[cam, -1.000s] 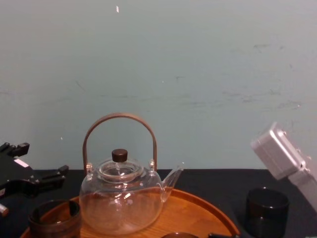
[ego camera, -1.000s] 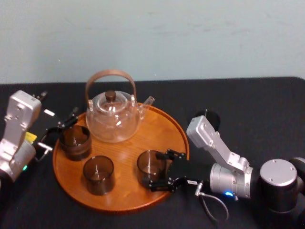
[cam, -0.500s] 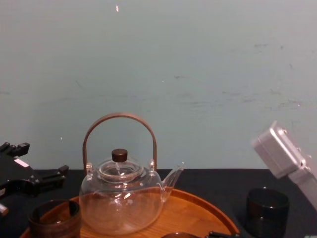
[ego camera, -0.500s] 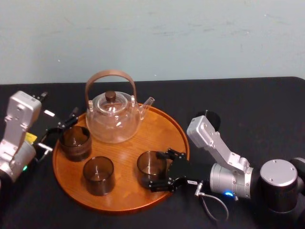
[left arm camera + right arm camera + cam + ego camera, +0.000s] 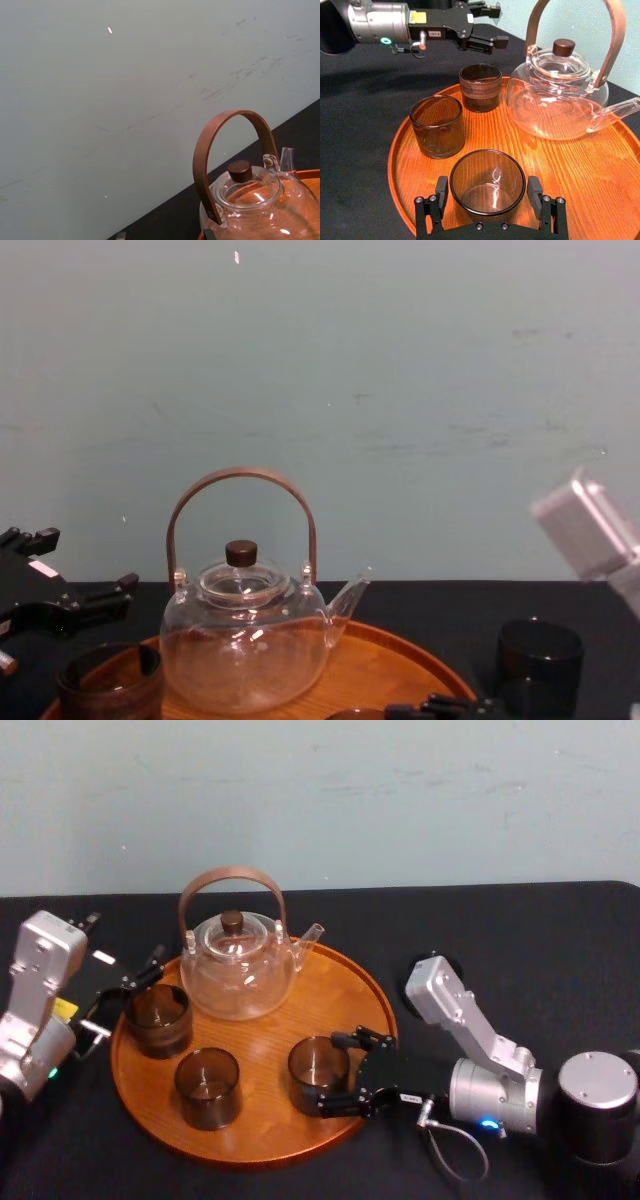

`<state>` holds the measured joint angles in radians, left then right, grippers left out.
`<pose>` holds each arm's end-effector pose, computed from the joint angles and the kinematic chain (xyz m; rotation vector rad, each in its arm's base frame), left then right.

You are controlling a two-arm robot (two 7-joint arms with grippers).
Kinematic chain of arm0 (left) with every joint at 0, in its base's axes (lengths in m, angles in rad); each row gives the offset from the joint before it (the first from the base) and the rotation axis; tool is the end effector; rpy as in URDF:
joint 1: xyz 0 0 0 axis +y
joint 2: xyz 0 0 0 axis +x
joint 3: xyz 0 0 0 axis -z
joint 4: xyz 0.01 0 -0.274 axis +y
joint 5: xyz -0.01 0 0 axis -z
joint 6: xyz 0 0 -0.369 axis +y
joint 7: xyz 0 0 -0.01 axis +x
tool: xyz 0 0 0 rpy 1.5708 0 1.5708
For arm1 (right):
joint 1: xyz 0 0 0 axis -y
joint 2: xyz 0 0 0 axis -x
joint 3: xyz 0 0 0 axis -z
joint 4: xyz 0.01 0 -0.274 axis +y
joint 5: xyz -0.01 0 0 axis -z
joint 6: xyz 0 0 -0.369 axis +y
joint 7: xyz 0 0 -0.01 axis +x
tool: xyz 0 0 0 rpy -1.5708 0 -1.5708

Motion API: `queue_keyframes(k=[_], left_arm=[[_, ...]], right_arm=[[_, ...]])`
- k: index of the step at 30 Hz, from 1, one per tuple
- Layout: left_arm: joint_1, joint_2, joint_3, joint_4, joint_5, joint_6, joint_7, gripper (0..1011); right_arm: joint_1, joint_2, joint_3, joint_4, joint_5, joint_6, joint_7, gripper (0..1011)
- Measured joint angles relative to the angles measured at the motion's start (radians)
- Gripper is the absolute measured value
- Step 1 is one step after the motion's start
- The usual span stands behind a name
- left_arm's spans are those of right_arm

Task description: Pick up the glass from the table and place it on the tray.

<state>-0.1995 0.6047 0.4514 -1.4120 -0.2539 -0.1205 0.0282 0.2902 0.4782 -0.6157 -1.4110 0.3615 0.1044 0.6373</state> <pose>0.4124 0.0577 -0.3009 0.3045 -0.2850 1.2479 0.4157 0.0375 -0.3018 -0.3230 0.0732 -0.4701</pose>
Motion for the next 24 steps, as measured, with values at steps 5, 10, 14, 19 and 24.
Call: queue_keyframes(k=[5,10,14,19,24], left_arm=[[0.000,0.000,0.000,0.000,0.000,0.000,0.000,1001],[0.000,0.000,0.000,0.000,0.000,0.000,0.000,1001],[0.000,0.000,0.000,0.000,0.000,0.000,0.000,1001],[0.000,0.000,0.000,0.000,0.000,0.000,0.000,1001],[0.000,0.000,0.000,0.000,0.000,0.000,0.000,1001]], right_arm=[[-0.021,0.030,0.013,-0.033,0.022,-0.002,0.006,1002],[-0.046,0.060,0.028,-0.063,0.037,-0.002,0.005,1002],[-0.068,0.093,0.040,-0.091,0.052,-0.005,0.009,1002],[-0.104,0.146,0.066,-0.129,0.077,-0.020,0.020,1003],[-0.150,0.194,0.112,-0.164,0.113,-0.044,0.011,1002]])
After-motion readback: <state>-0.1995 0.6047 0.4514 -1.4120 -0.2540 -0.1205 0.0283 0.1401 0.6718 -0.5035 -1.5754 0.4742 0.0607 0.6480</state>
